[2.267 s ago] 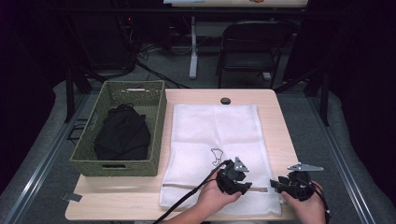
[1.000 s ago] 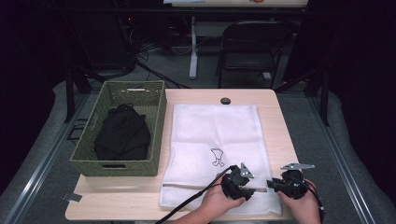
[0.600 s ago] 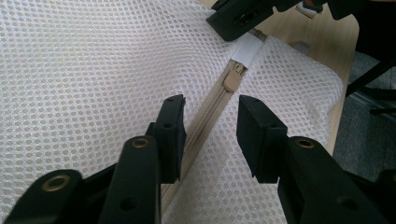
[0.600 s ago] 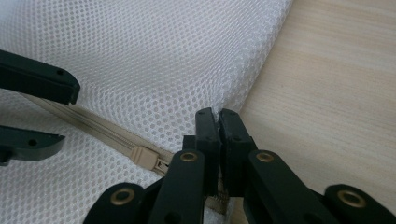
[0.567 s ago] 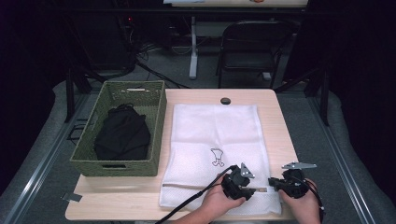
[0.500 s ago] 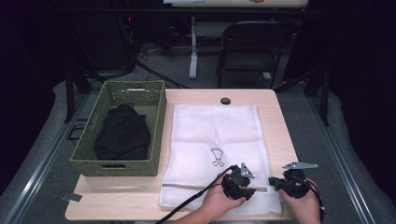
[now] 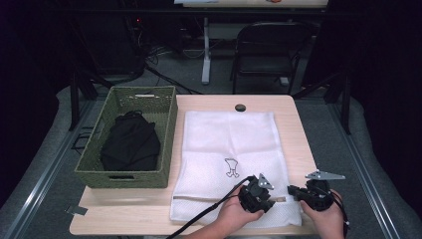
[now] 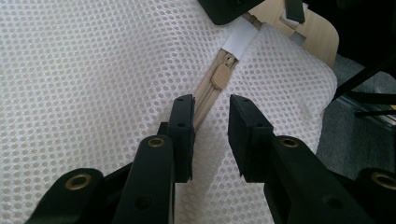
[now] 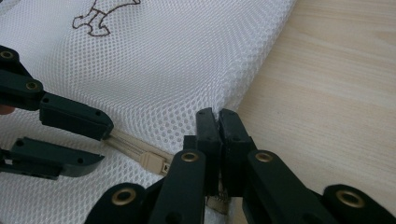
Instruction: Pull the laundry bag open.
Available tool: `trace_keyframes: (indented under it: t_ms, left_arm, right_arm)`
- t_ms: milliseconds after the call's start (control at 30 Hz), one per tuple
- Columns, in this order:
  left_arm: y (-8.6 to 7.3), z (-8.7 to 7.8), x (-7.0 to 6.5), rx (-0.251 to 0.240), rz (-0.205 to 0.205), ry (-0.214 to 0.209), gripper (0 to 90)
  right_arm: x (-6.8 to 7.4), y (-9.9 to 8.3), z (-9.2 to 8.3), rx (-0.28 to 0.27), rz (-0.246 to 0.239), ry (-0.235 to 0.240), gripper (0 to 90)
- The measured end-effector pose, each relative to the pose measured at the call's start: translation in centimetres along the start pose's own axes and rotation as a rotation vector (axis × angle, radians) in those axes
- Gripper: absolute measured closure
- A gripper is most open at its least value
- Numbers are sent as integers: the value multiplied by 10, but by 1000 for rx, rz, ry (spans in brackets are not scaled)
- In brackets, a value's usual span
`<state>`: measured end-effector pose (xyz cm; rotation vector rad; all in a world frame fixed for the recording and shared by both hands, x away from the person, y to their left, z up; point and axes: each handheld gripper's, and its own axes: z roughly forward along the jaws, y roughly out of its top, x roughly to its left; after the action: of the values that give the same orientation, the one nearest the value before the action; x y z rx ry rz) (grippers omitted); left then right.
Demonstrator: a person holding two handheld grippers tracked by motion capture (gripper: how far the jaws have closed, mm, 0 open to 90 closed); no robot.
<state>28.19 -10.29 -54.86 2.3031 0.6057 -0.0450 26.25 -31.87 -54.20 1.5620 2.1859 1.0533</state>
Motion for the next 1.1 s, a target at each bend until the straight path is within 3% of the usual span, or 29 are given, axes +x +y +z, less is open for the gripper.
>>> trace_keyframes:
  t_ms: [33, 200, 567, 600, 733, 900, 1100]
  left_arm:
    - [0, 1, 0, -6, -4, -20, 714]
    - [2, 6, -1, -7, -5, -42, 711]
    - [3, 12, 0, 2, -2, -40, 690]
    - [2, 13, 1, -6, -4, -56, 691]
    - [3, 14, 1, -3, -7, -45, 704]
    - [3, 16, 1, -9, -7, -72, 704]
    - [5, 17, 1, -1, -14, -70, 712]
  right_arm:
    - [0, 0, -1, -2, -2, -2, 881]
    - [3, 2, -3, -11, -3, 3, 883]
    - [10, 5, -7, -40, -21, 21, 885]
    - [11, 6, -7, -41, -21, 22, 885]
    - [12, 6, -7, -42, -27, 24, 885]
    - [13, 7, -7, -40, -28, 23, 885]
    - [13, 7, -6, -39, -29, 20, 885]
